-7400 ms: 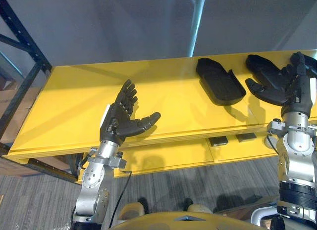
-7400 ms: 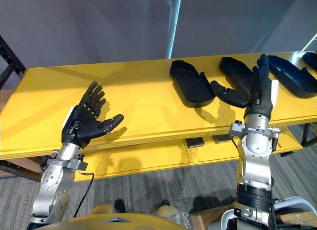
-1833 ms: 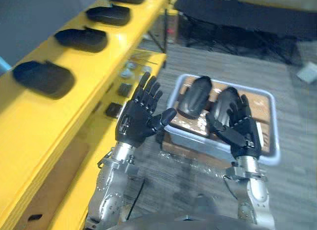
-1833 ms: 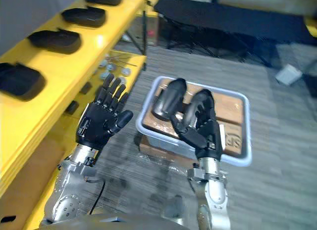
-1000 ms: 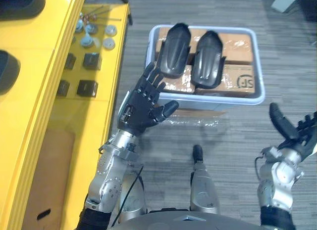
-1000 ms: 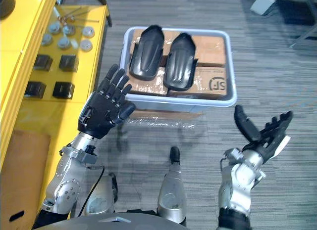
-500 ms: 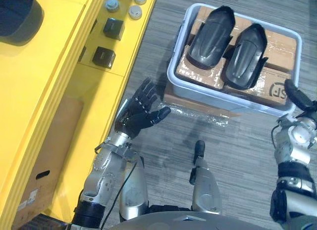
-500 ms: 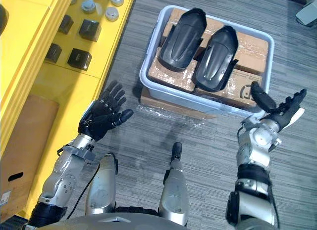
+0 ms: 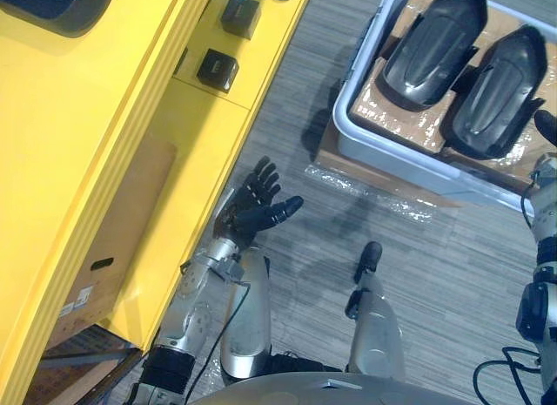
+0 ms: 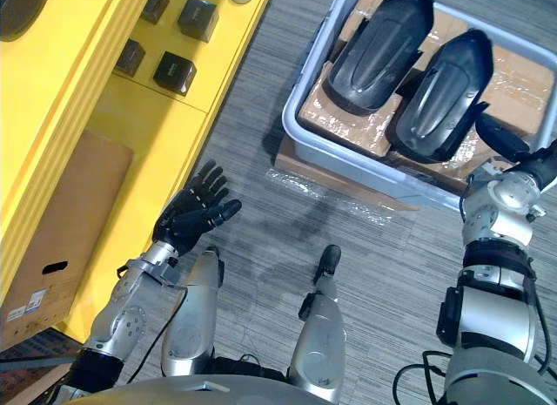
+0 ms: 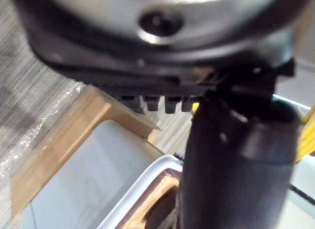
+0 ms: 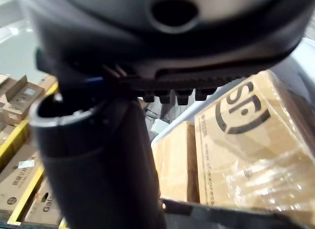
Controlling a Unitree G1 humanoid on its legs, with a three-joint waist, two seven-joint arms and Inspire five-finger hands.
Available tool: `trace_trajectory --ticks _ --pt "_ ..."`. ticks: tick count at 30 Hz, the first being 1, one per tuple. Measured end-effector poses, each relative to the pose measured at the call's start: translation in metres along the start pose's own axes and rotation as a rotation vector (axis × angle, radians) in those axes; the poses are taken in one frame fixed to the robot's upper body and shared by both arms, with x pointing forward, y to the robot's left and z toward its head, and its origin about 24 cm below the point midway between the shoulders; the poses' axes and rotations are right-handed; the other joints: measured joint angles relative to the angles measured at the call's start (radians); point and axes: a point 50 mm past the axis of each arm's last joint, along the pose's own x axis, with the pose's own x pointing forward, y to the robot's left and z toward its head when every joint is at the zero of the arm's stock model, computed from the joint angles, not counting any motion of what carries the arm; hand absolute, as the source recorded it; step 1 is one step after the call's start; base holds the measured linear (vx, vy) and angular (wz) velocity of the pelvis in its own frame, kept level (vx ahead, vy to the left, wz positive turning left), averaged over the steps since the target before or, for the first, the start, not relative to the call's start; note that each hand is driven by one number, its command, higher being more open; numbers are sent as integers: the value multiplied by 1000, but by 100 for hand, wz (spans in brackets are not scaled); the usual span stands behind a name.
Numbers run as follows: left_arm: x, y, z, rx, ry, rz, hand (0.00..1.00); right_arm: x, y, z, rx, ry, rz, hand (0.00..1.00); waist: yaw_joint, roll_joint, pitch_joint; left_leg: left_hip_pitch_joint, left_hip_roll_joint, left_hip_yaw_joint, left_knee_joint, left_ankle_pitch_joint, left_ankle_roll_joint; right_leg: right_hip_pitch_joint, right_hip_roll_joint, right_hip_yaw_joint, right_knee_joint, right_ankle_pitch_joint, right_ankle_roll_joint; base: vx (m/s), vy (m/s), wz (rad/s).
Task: Walk over and take three plastic housings, then place them on the shelf
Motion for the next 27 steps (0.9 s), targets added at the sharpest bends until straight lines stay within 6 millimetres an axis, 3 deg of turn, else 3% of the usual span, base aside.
trace_trajectory --ticks 7,8,12,17,22,27 --pt "6 -5 3 -38 -55 18 100 0 14 3 -74 55 110 100 15 18 3 -43 0 -12 -1 23 -5 -58 -5 -23 47 -1 -1 -63 4 2" --pt "7 -5 3 -43 -61 25 100 2 13 8 -82 63 120 0 16 18 3 -53 0 -18 -1 29 -7 -70 -6 -29 60 -3 -4 -83 -1 6" --pt "6 -4 0 -48 -52 40 100 6 8 17 -105 94 120 0 24 19 3 -71 1 -23 -1 42 -12 -98 -8 -33 88 -10 -14 -104 -2 2" --pt "5 0 -2 -47 -57 61 100 13 -13 19 -151 182 65 0 27 18 3 -90 3 -46 -3 62 -21 -112 -8 -59 112 -20 -25 -70 -3 9" --pt "4 0 -1 -44 -64 65 100 11 -14 8 -201 277 108 0 32 15 3 -87 7 -49 -20 84 -28 -112 -8 -67 116 -19 -26 -51 9 4" --pt "3 2 0 -45 -75 70 100 4 -5 -16 -213 403 149 0 30 5 4 -62 11 -53 -22 91 -32 -91 -7 -72 128 -20 -28 -13 8 2"
